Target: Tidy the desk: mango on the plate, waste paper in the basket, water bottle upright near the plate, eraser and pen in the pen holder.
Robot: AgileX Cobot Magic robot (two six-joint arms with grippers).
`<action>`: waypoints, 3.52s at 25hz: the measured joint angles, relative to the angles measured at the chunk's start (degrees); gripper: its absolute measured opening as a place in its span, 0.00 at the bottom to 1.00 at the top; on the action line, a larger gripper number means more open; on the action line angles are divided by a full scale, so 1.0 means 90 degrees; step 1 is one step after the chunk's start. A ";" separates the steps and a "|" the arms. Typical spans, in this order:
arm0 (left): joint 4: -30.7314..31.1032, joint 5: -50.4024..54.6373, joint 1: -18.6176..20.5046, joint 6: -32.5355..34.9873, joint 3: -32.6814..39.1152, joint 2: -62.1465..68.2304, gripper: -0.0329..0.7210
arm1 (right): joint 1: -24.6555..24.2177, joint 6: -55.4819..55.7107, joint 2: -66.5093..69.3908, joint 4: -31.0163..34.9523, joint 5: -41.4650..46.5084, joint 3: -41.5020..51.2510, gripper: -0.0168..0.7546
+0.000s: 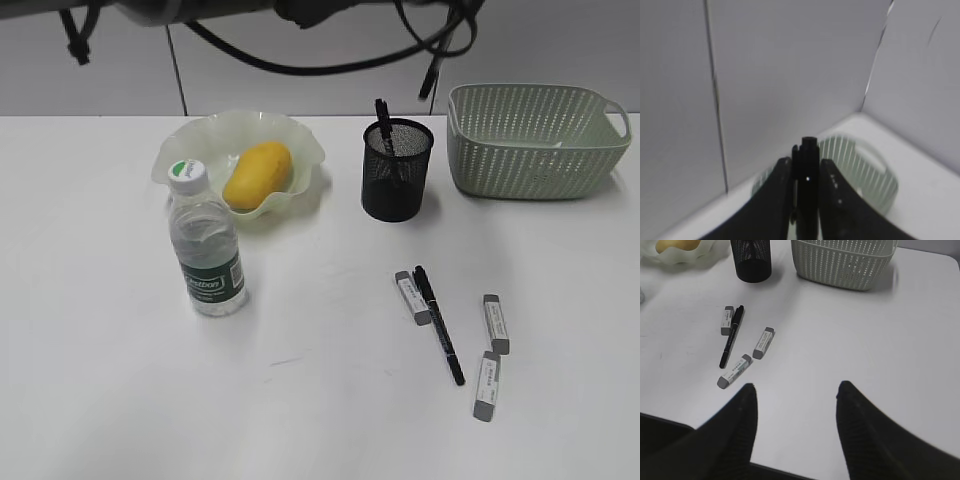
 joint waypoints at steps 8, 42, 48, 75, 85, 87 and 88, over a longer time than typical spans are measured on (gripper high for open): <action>0.0906 -0.2990 0.0616 0.0000 0.0009 0.1229 0.19 | 0.0000 0.0000 0.0000 0.0000 0.0000 0.0000 0.55; -0.1070 0.5673 0.0673 0.1457 0.7638 -1.0237 0.52 | 0.0000 0.0000 0.0249 -0.0022 -0.0019 0.0000 0.55; -0.1351 0.5920 0.0701 0.1459 0.8546 -1.2923 0.52 | 0.0000 -0.0003 0.1547 0.0079 -0.0874 -0.0191 0.55; -0.1415 0.5797 0.2639 0.1489 0.8633 -1.3528 0.46 | 0.0360 -0.0016 1.3338 0.1331 -0.1974 -0.5159 0.52; -0.1420 0.5797 0.2865 0.1489 0.8633 -1.3528 0.45 | 0.0373 0.0196 1.3479 0.1161 -0.1888 -0.5267 0.40; -0.1420 0.5797 0.2865 0.1489 0.8633 -1.3528 0.45 | 0.0380 0.0204 1.3479 0.1161 -0.1888 -0.5273 0.36; -0.1420 0.5797 0.2865 0.1489 0.8633 -1.3528 0.45 | 0.0386 0.0207 1.3479 0.1161 -0.1888 -0.5273 0.35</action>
